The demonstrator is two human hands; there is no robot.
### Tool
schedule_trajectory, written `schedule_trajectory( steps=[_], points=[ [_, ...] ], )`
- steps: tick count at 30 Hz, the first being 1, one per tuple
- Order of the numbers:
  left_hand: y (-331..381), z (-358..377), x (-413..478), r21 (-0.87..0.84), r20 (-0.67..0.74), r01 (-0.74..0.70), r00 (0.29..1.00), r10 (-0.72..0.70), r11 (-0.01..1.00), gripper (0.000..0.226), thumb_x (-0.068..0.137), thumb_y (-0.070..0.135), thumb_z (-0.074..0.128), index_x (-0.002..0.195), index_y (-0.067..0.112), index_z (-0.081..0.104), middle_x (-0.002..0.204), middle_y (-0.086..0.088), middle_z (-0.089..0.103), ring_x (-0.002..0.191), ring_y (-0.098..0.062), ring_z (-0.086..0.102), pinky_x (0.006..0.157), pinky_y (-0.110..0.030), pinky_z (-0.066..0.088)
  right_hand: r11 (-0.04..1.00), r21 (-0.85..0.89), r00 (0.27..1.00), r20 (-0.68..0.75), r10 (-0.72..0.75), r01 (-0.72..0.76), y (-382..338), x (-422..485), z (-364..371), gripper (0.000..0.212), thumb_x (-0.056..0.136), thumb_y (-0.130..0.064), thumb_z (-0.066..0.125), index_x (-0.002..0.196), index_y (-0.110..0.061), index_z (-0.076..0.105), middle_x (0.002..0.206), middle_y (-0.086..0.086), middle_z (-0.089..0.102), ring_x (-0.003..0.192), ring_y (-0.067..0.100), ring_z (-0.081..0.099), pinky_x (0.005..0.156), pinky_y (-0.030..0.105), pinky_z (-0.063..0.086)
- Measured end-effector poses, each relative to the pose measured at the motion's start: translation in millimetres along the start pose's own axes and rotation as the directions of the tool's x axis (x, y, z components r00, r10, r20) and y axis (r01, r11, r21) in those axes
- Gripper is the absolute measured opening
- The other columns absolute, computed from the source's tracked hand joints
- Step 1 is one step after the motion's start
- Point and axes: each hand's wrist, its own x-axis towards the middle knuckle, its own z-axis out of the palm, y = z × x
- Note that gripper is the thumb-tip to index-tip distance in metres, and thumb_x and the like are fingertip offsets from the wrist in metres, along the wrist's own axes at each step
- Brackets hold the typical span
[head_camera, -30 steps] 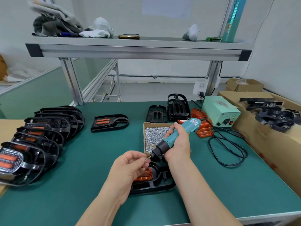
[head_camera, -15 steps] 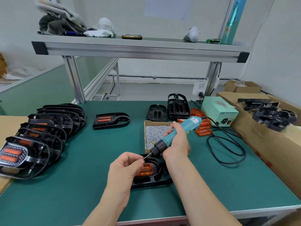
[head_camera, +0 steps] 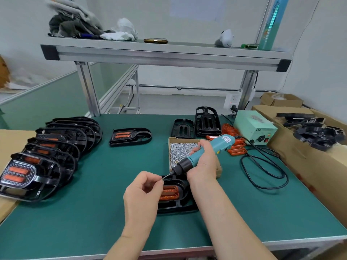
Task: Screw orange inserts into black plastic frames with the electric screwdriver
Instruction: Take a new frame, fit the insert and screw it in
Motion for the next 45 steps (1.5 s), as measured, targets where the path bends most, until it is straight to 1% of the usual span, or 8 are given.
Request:
schedule_trajectory(
  steps=[15, 19, 22, 25, 31, 40, 42, 45],
  points=[
    [-5.4, 0.7, -2.9, -0.136, 0.007, 0.035, 0.999, -0.034, 0.99, 0.031, 0.083, -0.006, 0.071, 0.073, 0.023, 0.071, 0.071, -0.002, 0.07, 0.066, -0.008, 0.063, 0.062, -0.019, 0.052, 0.999, -0.012, 0.999, 0.027, 0.047, -0.046, 7.0, 0.2, -4.2, 0.016, 0.085, -0.014, 0.072, 0.089, -0.018, 0.056, 0.053, -0.006, 0.056, 0.041, 0.006, 0.053, 0.045, 0.019, 0.046],
    [-10.7, -0.2, -6.0, 0.156, -0.02, -0.242, 0.969, 0.248, 0.958, 0.032, 0.081, -0.004, 0.071, 0.073, 0.027, 0.067, 0.075, 0.007, 0.067, 0.072, -0.011, 0.062, 0.07, -0.018, 0.048, 0.999, -0.035, 1.0, 0.008, 0.03, -0.03, 7.7, 0.1, -6.4, 0.018, 0.085, -0.015, 0.072, 0.096, -0.016, 0.058, 0.055, -0.005, 0.056, 0.044, 0.006, 0.054, 0.048, 0.02, 0.048],
    [-16.6, -2.5, -7.4, 0.341, 0.032, -0.552, 0.816, 0.578, 0.761, 0.018, 0.079, -0.005, 0.066, 0.076, 0.014, 0.066, 0.081, 0.011, 0.062, 0.077, -0.015, 0.061, 0.073, -0.022, 0.047, 0.997, -0.069, 1.0, -0.007, 0.019, -0.019, 8.4, -0.5, -7.8, 0.019, 0.086, -0.016, 0.071, 0.098, -0.016, 0.056, 0.052, -0.006, 0.057, 0.043, 0.006, 0.054, 0.049, 0.022, 0.046],
    [-20.5, -3.3, -5.3, 0.362, 0.052, -0.637, 0.742, 0.668, 0.68, 0.013, 0.078, -0.005, 0.065, 0.075, 0.007, 0.068, 0.084, 0.006, 0.063, 0.081, -0.019, 0.062, 0.076, -0.024, 0.048, 0.997, -0.059, 0.998, -0.031, 0.049, -0.051, 8.2, -0.7, -9.6, 0.017, 0.086, -0.015, 0.07, 0.093, -0.016, 0.055, 0.053, -0.006, 0.055, 0.042, 0.006, 0.053, 0.046, 0.02, 0.046],
    [-12.4, 3.3, -10.1, 0.075, -0.032, -0.376, 0.925, 0.379, 0.924, 0.038, 0.081, -0.006, 0.073, 0.086, 0.031, 0.068, 0.084, 0.009, 0.068, 0.081, -0.014, 0.064, 0.076, -0.017, 0.049, 0.996, -0.025, 0.996, -0.029, 0.085, -0.086, 6.9, -2.8, -13.3, 0.016, 0.086, -0.016, 0.069, 0.087, -0.017, 0.053, 0.055, -0.006, 0.055, 0.04, 0.005, 0.052, 0.043, 0.016, 0.045],
    [-9.5, -0.5, -0.1, -0.26, 0.19, 0.129, 0.979, -0.08, 0.957, 0.05, 0.083, -0.012, 0.068, 0.119, 0.021, 0.062, 0.079, -0.005, 0.07, 0.079, -0.016, 0.063, 0.078, -0.027, 0.054, 0.999, 0.014, 0.998, 0.054, -0.043, 0.042, 1.8, -3.2, -12.0, 0.022, 0.085, -0.013, 0.074, 0.099, -0.015, 0.057, 0.053, -0.005, 0.056, 0.043, 0.007, 0.053, 0.043, 0.017, 0.044],
    [-8.1, -0.7, -1.6, -0.216, 0.195, 0.096, 0.979, -0.053, 0.972, 0.051, 0.083, -0.013, 0.068, 0.118, 0.025, 0.063, 0.078, -0.004, 0.069, 0.079, -0.015, 0.063, 0.077, -0.024, 0.053, 0.999, 0.002, 0.997, 0.059, -0.048, 0.048, 2.0, -2.9, -12.0, 0.021, 0.085, -0.014, 0.073, 0.099, -0.015, 0.057, 0.054, -0.005, 0.056, 0.044, 0.007, 0.052, 0.043, 0.018, 0.043],
    [-8.9, -1.7, -8.0, 0.035, 0.127, -0.222, 0.968, 0.216, 0.974, 0.056, 0.083, -0.011, 0.068, 0.114, 0.035, 0.065, 0.08, 0.006, 0.068, 0.079, -0.01, 0.063, 0.08, -0.016, 0.048, 0.997, -0.02, 0.997, 0.02, -0.069, 0.069, 3.8, -3.8, -11.5, 0.022, 0.085, -0.012, 0.073, 0.098, -0.016, 0.056, 0.051, -0.006, 0.056, 0.042, 0.006, 0.052, 0.044, 0.017, 0.045]
  ],
)
